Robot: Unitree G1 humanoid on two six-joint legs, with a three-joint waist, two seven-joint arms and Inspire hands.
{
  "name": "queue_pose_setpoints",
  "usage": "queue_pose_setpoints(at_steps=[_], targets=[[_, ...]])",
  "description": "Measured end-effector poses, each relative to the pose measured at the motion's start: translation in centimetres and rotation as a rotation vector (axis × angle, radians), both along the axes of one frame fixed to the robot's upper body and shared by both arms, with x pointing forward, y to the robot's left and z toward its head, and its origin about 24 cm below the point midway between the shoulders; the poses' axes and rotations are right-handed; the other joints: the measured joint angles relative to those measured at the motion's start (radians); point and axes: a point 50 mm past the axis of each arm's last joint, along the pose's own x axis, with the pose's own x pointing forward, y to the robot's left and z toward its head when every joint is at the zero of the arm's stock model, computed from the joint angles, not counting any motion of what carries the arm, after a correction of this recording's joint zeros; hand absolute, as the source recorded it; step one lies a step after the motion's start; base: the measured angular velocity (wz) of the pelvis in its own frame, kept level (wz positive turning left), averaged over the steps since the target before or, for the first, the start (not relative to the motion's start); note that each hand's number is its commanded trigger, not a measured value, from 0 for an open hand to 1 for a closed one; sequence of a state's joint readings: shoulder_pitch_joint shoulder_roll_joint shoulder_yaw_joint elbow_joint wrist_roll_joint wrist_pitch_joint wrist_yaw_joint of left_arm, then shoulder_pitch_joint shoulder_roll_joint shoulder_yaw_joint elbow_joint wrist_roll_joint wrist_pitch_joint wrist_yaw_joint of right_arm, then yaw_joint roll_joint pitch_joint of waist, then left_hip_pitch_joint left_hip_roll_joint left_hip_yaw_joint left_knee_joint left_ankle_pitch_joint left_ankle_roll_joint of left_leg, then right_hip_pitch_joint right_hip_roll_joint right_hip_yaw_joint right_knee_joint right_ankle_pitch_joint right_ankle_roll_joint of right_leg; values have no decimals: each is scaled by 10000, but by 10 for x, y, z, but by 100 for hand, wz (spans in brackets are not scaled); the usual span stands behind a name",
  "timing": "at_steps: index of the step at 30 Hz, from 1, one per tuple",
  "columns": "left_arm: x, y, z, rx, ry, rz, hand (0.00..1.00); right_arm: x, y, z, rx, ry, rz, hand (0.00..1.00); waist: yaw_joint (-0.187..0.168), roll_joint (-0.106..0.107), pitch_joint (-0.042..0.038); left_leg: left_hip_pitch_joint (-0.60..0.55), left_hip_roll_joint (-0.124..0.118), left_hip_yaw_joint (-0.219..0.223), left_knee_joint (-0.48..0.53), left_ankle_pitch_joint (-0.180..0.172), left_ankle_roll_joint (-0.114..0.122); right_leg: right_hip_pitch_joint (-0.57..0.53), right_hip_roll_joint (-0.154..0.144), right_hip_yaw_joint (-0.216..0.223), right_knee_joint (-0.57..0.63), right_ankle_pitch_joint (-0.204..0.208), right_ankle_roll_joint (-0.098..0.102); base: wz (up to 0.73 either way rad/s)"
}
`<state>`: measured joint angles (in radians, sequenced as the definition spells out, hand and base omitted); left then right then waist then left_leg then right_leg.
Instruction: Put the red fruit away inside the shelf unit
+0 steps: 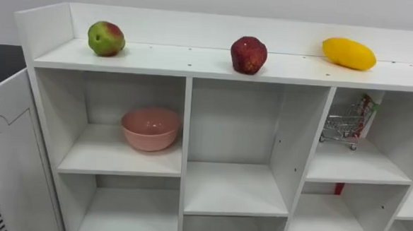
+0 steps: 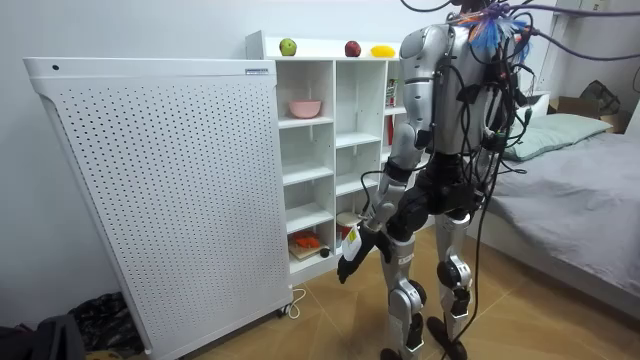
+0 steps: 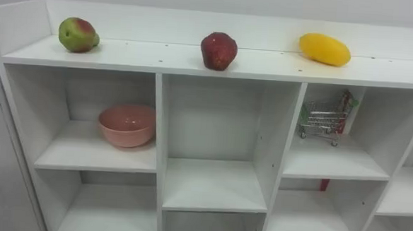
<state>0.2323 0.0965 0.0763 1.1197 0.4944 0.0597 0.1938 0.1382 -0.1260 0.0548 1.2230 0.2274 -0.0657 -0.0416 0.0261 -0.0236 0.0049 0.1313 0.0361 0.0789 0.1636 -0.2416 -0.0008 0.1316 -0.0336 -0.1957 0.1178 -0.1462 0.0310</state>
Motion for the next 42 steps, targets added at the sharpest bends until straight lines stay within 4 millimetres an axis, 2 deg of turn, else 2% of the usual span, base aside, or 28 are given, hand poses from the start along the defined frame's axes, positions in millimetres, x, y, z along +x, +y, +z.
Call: queue_pose_setpoints(at_steps=[18, 21, 24, 25, 26, 28, 29, 32, 35, 39, 42], targets=[[3, -1, 0, -61, -183, -154, 0, 4, -1, 1, -143, -164, -146, 0, -8, 46, -11, -11, 16, -14, 38, -24, -3, -7, 1, -66, 25, 1, -1, 0], [6, 0, 1, -63, -336, -179, 0, 18, -2, 4, -286, -693, -37, 0, -36, -4, -13, -58, 13, -27, 38, -35, -1, -47, 1, -10, 40, 1, -1, 0], [8, -1, 1, 9, -568, -258, 0, 49, -4, 14, -634, -1954, -113, 0, -33, -2, 16, 7, 13, 6, 56, -34, 0, -50, 7, 14, 102, 1, -1, -7], [8, 0, 1, 52, -652, -251, 0, 67, -4, 23, -796, -2812, -142, 0, -34, 39, 46, 27, 17, 7, 62, -33, 1, -60, 7, 19, 149, 1, -1, 0], [8, 0, 1, 99, -704, -247, 0, 76, -4, 28, -867, -3294, -149, 0, -35, 12, 72, 30, 18, 6, 67, -33, 1, -60, 7, 18, 153, 1, -1, 0], [14, 1, 3, 242, -985, -250, 0, 110, -3, 53, -1115, -5209, -177, 0, 34, -16, 94, 38, 20, 5, 57, -33, 0, -60, 9, 32, 156, 1, -2, 0], [14, 1, 3, 294, -1010, -255, 0, 120, -1, 61, -1172, -5746, -121, 0, 68, -51, 111, 44, 21, 8, 53, -32, 0, -61, 11, 35, 158, 1, -1, 0], [15, 1, 3, 399, -1077, -278, 0, 160, 7, 106, -1656, -8307, 612, 0, 94, -71, 112, 16, 23, 33, 36, -32, -1, -125, 17, 56, 162, 1, -2, -1], [13, 1, 3, 455, -1038, -272, 0, 176, 14, 137, -1994, -9870, 943, 0, 124, -67, 102, 18, 30, 34, 32, -32, -1, -125, 26, 77, 162, 1, -1, 0], [8, 0, 3, 447, -925, -413, 0, 186, 22, 166, -2056, -11271, 1097, 0, 120, -64, 38, 11, 30, 48, 83, -26, 2, -129, 26, 181, 171, 1, -1, -3], [7, -1, 2, 431, -909, -492, 0, 191, 26, 186, -2074, -12228, 1093, 0, 196, -28, -84, 27, 32, 59, 75, -25, 1, -138, 28, 212, 172, 1, 0, -1]])
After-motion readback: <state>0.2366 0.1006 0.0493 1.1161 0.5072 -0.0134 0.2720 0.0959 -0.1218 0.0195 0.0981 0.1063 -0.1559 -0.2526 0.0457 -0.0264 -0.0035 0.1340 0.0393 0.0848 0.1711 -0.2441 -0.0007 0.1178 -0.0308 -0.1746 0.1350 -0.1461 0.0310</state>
